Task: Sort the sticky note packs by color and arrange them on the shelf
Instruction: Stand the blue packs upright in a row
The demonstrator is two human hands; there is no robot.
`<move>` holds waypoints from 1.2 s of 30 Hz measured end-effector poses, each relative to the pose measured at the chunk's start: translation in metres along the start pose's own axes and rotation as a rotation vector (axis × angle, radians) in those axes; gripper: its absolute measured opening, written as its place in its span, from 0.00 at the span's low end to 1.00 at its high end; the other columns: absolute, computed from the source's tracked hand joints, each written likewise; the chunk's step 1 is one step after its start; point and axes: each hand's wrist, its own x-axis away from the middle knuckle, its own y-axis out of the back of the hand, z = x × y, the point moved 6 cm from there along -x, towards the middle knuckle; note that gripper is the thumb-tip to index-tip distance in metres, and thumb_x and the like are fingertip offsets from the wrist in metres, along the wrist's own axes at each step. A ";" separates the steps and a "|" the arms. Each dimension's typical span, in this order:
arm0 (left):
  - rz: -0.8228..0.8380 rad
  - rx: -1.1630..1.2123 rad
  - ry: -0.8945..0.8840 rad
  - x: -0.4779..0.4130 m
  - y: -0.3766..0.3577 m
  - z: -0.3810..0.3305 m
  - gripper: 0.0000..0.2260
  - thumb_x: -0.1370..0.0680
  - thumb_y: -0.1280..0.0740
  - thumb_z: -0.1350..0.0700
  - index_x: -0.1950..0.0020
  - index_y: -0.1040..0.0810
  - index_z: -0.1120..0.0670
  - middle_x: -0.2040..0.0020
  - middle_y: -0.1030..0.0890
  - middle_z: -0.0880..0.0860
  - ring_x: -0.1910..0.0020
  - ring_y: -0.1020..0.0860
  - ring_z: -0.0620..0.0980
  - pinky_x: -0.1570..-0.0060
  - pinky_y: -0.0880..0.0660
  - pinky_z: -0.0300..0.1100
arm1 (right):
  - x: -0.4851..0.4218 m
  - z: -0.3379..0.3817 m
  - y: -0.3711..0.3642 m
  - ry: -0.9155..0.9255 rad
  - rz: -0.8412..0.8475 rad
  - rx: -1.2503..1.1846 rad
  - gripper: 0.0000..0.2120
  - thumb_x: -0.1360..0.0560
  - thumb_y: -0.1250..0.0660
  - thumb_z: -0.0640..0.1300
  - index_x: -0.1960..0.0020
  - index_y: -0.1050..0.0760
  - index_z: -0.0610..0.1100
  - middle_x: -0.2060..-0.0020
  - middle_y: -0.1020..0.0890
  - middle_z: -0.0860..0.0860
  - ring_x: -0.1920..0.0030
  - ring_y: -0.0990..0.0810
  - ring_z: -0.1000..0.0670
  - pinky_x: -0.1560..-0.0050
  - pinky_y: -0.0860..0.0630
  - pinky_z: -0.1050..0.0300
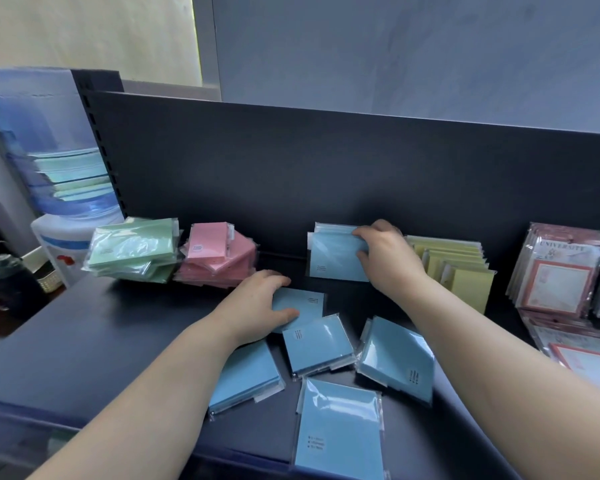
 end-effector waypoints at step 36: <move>-0.214 1.315 0.110 -0.004 0.010 -0.001 0.06 0.20 0.39 0.66 0.51 0.27 0.56 0.52 0.21 0.53 0.52 0.21 0.49 0.63 0.21 0.38 | 0.052 0.025 -0.027 -0.358 0.363 -1.104 0.17 0.27 0.29 0.37 0.42 0.30 0.44 0.51 0.18 0.47 0.53 0.17 0.49 0.49 0.21 0.55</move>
